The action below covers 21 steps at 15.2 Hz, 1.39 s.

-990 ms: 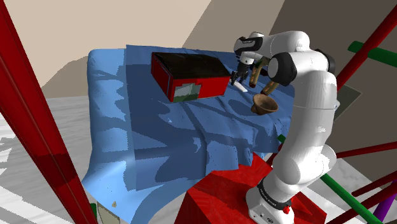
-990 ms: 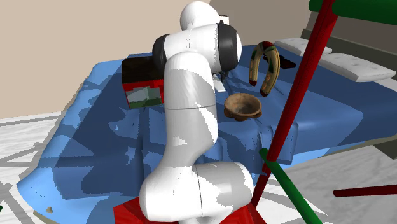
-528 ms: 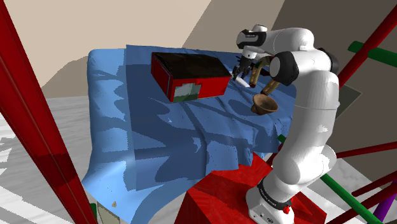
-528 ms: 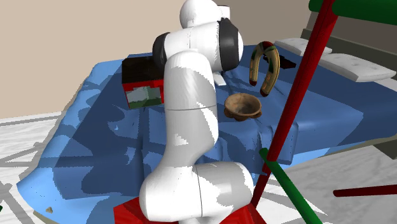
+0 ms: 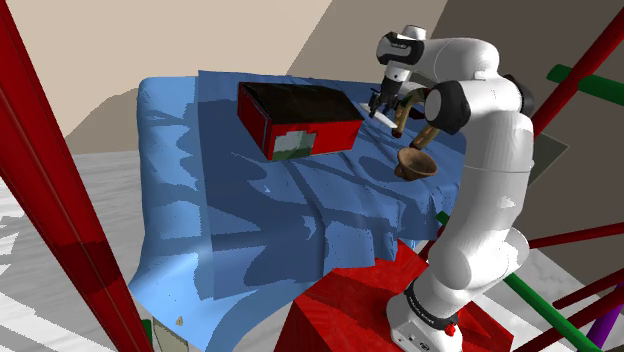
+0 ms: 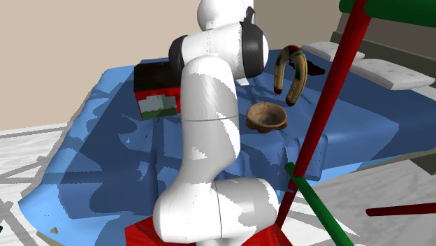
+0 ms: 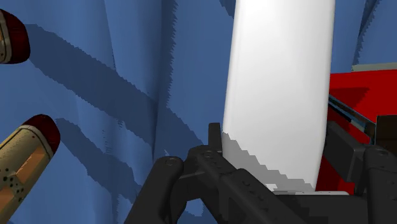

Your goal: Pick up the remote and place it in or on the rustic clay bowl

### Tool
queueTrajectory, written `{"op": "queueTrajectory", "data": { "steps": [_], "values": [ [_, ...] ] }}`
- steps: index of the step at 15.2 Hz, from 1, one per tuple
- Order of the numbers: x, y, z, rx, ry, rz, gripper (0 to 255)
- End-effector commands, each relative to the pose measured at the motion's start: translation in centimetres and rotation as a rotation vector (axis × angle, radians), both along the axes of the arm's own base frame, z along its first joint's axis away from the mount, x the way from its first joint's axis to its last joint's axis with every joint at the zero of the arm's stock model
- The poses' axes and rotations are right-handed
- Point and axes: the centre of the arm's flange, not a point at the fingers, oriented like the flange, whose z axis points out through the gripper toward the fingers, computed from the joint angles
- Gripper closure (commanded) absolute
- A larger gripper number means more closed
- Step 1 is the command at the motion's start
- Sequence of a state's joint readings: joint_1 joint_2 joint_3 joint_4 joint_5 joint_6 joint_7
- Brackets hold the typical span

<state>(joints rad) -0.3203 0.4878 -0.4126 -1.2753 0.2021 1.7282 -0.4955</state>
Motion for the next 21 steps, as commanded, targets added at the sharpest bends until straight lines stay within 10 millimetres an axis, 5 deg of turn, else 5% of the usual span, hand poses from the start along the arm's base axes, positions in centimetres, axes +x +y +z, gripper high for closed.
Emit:
{"op": "queueTrajectory", "data": {
  "steps": [1,19,21],
  "values": [
    [-0.1,0.0,0.7,0.0,0.0,0.0,255],
    [-24.6,-0.8,1.0,0.0,0.0,0.0,255],
    [-24.6,-0.8,-0.1,0.0,0.0,0.0,255]
  ]
}}
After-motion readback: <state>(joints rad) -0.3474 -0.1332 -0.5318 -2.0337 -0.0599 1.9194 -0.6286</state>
